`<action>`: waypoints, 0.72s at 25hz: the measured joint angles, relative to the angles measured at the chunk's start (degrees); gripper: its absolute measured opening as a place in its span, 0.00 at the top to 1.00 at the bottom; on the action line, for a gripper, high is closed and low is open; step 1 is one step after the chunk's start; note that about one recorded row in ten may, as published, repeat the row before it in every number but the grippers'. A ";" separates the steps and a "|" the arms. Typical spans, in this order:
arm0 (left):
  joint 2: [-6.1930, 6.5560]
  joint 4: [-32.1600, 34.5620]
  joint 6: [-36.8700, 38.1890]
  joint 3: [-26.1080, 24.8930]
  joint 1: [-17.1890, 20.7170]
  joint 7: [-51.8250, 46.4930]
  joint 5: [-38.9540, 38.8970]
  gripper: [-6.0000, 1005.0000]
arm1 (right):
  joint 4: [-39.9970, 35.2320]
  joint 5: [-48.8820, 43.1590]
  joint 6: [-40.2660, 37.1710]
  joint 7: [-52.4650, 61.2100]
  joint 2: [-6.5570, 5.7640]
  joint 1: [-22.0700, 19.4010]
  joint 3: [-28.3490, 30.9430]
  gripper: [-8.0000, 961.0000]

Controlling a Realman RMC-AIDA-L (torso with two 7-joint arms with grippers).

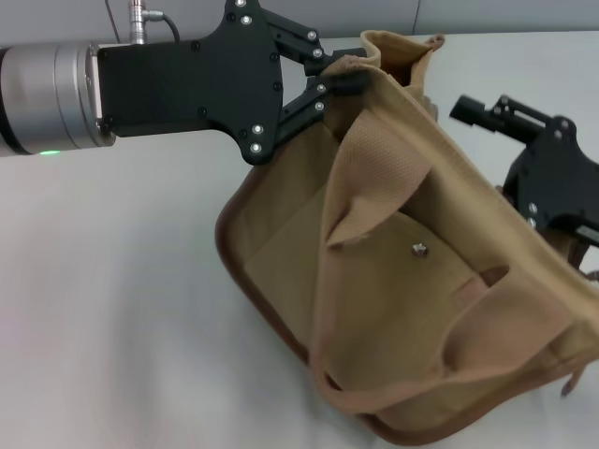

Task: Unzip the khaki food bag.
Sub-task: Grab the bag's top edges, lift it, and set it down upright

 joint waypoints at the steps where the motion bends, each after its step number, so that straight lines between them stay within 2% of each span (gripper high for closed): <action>1: 0.00 0.00 0.02 0.00 0.00 0.00 0.00 0.94 | -0.33 -0.06 -0.08 0.00 -0.03 -0.39 -0.29 0.30; 7: 0.00 0.00 0.00 0.00 -0.02 -0.01 0.00 0.94 | -3.08 -2.41 -0.29 0.36 -0.17 -3.14 -0.34 0.30; 13: 0.00 0.00 -0.15 -0.01 -0.15 -0.06 0.02 0.94 | -2.98 -2.81 0.66 -0.77 0.03 -2.95 -0.62 0.30; 17: -0.06 0.01 -0.14 0.01 -0.20 -0.14 0.01 0.94 | -1.18 -2.81 2.39 -2.10 0.29 -0.86 -1.04 0.29; 18: -0.06 0.01 -0.14 0.01 -0.20 -0.14 0.01 0.94 | -1.18 -2.81 2.39 -2.10 0.29 -0.86 -1.04 0.27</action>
